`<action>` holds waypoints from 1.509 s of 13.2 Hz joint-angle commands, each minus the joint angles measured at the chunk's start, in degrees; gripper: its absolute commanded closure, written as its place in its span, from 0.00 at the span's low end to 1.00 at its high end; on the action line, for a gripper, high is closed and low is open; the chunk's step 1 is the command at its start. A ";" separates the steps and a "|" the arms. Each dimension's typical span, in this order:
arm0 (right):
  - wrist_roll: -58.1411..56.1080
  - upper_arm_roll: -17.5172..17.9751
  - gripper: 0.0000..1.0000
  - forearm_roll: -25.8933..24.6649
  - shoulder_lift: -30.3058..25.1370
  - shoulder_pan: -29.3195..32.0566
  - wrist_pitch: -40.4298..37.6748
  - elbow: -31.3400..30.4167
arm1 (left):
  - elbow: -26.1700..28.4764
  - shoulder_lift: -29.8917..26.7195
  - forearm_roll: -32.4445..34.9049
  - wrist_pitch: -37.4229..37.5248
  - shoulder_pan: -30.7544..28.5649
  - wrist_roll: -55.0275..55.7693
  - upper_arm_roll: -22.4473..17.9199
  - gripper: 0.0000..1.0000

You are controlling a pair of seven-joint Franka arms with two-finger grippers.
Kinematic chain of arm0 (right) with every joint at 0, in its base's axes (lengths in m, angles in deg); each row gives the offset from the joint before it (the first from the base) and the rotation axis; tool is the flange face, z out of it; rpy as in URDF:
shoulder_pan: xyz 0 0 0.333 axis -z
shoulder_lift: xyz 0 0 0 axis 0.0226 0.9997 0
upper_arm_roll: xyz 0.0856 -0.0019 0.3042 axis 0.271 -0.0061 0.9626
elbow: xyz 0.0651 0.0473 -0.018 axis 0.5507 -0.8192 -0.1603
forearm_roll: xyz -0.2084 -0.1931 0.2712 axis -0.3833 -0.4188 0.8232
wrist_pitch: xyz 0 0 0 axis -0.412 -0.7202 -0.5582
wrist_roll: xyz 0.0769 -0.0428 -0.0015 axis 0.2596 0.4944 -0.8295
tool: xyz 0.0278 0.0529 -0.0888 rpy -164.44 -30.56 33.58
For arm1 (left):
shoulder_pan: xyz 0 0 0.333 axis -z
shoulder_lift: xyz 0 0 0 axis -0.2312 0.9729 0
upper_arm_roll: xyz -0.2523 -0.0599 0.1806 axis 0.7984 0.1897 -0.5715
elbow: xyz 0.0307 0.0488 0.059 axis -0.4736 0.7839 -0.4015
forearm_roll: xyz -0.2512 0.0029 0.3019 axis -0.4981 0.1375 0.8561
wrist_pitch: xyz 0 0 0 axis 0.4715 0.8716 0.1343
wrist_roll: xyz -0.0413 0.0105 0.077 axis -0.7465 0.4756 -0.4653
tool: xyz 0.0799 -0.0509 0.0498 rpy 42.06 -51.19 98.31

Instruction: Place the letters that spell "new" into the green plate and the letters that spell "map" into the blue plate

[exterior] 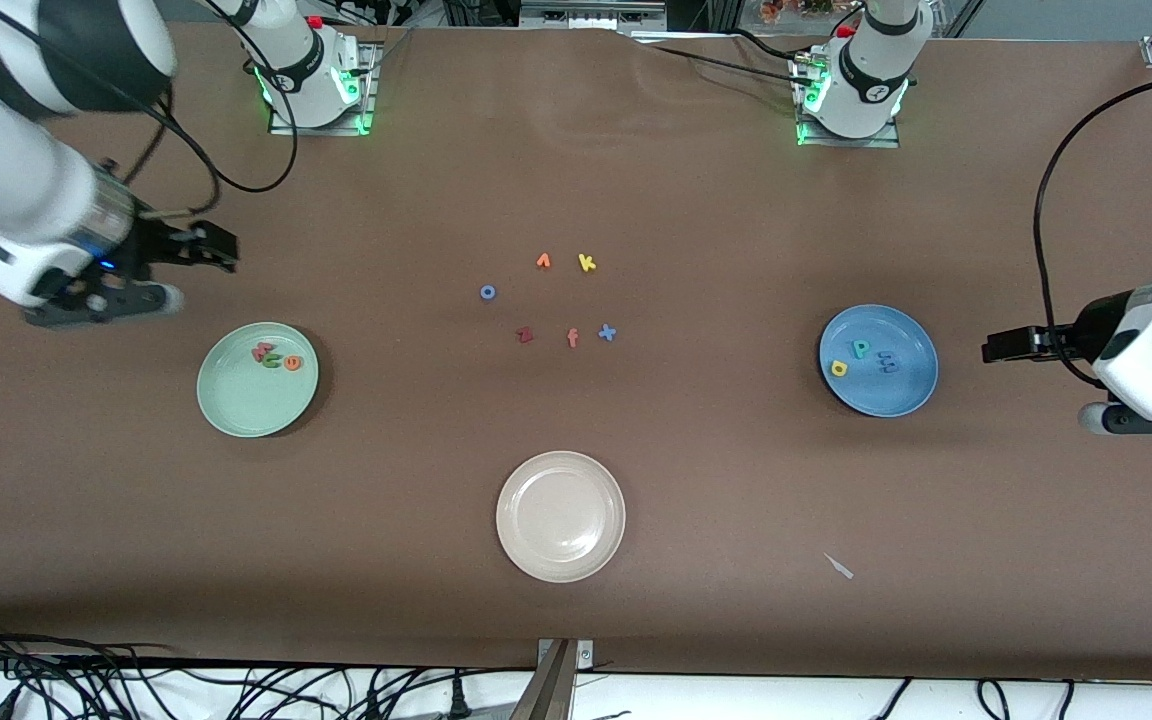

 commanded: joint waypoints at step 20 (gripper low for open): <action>-4.76 0.30 0.00 -0.20 -6.09 8.89 -3.16 -4.45 | 13.82 -6.96 -0.58 -10.36 -0.62 -8.54 -1.44 0.00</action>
